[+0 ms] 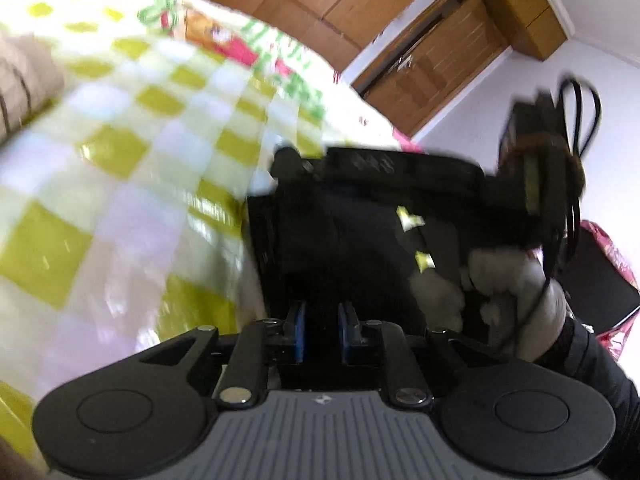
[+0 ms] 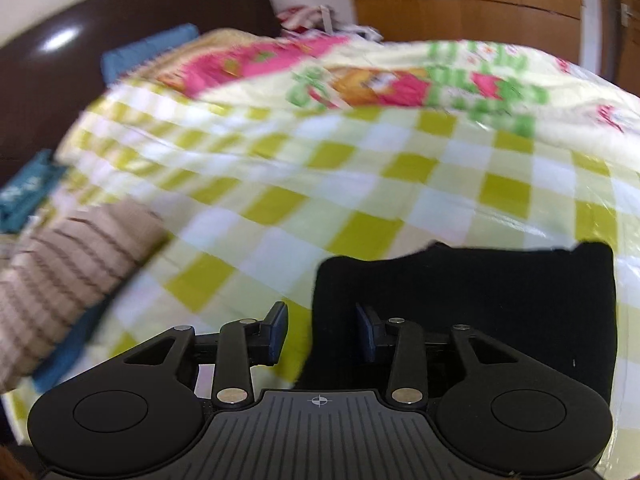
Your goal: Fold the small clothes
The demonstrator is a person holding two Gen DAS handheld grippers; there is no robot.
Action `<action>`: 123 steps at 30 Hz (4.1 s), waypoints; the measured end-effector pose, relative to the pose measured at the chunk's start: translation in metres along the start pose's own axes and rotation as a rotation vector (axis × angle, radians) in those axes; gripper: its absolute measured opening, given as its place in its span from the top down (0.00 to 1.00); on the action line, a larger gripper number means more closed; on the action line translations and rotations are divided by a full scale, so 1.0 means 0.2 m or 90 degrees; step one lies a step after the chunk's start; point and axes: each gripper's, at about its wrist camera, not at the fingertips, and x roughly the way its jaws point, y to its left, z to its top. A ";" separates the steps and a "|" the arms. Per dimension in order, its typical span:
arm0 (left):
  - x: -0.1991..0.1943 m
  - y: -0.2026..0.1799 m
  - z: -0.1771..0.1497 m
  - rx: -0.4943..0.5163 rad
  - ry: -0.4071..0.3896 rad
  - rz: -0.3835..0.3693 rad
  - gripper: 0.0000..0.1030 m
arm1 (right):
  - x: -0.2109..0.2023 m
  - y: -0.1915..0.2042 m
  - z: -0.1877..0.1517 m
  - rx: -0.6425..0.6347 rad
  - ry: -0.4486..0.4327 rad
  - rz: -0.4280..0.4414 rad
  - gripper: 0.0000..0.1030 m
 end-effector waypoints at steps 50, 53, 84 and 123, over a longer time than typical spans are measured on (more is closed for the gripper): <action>0.74 -0.35 -0.01 0.249 0.014 0.127 0.76 | -0.52 -0.88 -0.48 0.363 0.032 -0.019 0.58; 0.72 -0.37 0.03 0.248 0.020 0.121 0.76 | -0.54 -0.90 -0.54 0.398 0.025 -0.022 0.52; 0.65 -0.55 0.11 0.345 0.021 0.178 0.66 | -0.89 -0.39 -0.72 0.206 -0.092 -0.153 0.47; 0.37 -0.64 -0.22 0.352 0.112 0.217 0.63 | -0.81 -0.32 -0.84 0.257 -0.034 -0.178 0.44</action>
